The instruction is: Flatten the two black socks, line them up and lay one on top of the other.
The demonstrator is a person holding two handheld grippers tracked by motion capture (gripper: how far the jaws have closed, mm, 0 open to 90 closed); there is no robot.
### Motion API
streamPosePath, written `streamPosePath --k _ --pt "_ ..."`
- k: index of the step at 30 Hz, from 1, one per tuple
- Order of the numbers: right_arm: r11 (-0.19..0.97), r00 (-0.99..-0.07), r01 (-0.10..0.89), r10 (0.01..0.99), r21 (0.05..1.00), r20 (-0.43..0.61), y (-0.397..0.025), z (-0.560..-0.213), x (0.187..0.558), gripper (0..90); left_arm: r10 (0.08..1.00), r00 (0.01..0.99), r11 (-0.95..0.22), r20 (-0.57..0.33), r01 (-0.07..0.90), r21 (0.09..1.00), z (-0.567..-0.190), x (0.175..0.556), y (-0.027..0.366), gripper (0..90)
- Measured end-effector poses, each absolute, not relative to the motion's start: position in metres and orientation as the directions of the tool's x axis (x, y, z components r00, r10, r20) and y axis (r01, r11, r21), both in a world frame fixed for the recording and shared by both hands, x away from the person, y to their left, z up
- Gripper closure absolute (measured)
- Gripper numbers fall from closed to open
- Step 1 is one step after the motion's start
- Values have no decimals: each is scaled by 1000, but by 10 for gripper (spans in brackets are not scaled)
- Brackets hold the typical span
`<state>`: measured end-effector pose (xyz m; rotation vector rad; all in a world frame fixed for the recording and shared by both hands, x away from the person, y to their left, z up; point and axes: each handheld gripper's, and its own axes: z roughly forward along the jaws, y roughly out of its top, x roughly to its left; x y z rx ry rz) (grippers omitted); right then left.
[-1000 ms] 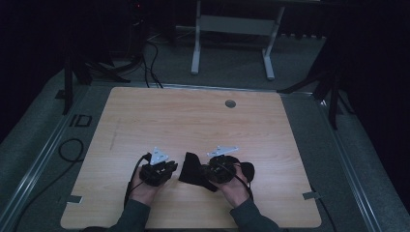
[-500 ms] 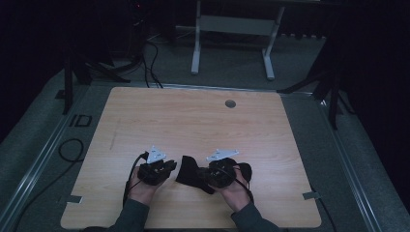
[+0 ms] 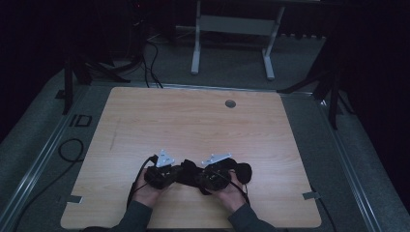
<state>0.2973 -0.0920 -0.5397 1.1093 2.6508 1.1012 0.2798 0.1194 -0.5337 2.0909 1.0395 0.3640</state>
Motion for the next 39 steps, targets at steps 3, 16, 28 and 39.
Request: streamPosePath --k 3,16,28,39 --pt "486 -737 600 645 635 202 -93 -542 298 795 771 635 -416 -56 568 710 -538 279 113 816" --pt "491 -734 609 646 623 209 -93 -545 299 782 780 623 -437 -61 611 660 -549 280 104 728" --pt "496 -735 612 644 616 213 -93 -545 299 772 769 637 -441 -49 585 680 -531 275 108 875" --pt "499 -734 617 644 608 216 -90 -547 299 763 797 602 -461 -44 654 600 -540 274 111 874"
